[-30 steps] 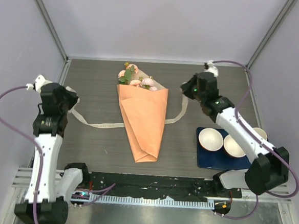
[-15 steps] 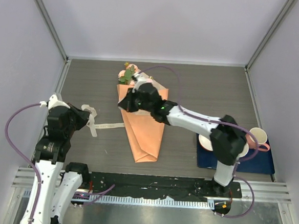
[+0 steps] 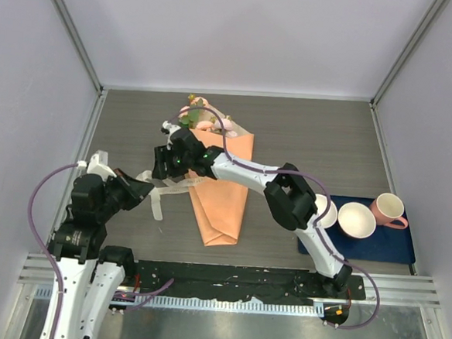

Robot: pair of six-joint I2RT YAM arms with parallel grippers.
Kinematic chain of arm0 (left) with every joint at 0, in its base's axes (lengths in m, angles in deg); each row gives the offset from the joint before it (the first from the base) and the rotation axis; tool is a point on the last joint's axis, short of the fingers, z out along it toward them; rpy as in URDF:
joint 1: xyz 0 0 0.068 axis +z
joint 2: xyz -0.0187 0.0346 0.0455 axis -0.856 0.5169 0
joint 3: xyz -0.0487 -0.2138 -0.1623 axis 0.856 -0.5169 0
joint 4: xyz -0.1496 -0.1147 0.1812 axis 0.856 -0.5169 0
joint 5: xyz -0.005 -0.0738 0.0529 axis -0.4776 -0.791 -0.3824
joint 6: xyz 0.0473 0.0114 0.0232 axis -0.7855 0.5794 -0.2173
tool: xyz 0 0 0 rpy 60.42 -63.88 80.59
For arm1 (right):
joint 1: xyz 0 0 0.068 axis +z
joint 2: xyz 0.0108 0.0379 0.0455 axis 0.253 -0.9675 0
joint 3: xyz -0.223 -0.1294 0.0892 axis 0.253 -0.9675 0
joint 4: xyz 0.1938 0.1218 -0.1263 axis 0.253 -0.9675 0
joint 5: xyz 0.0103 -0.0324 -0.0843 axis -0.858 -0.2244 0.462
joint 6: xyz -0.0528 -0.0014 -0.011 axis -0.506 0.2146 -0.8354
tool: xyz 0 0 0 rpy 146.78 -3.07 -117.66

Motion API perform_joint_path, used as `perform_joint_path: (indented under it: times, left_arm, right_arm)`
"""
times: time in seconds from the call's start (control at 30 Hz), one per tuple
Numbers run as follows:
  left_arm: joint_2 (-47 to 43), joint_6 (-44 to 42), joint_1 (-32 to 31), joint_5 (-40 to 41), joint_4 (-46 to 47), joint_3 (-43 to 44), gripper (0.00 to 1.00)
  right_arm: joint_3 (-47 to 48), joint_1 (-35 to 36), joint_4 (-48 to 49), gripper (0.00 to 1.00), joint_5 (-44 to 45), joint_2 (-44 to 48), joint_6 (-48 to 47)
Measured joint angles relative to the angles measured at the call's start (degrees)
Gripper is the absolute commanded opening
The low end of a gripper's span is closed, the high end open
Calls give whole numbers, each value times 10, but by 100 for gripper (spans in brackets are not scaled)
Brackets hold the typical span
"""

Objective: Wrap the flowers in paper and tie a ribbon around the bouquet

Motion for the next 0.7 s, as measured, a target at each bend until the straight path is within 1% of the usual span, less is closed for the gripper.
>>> perform_joint_path:
  times: [0.07,0.1,0.13,0.23,0.3,0.4,0.5,0.6,0.7]
  left_arm:
    - [16,3,0,-40,8,0,0]
    - [27,7,0,-62,16,0,0]
    - [37,11,0,-83,26,0,0]
    - [69,21,-10,-131,52,4,0]
    - [93,29,-31,-142,70,13,0]
    - [142,36,-99,-141,102,43,0]
    - [198,45,-173,-131,150,62,0]
    - [257,52,-220,-125,177,76,0]
    - [324,56,-244,-123,195,91,0]
  right_arm:
    - [3,-5,-34,69,8,12,-8]
    - [2,-8,-48,74,11,23,-11]
    - [-8,-13,-61,75,12,40,-16]
    - [-79,-39,-94,76,11,137,-32]
    - [-147,-71,-103,78,1,224,-48]
    - [-244,-124,-96,82,-24,347,-83]
    - [-357,-166,-58,84,-52,460,-114]
    - [-453,-154,-9,84,-108,530,-122]
    - [-517,-135,43,84,-157,556,-120]
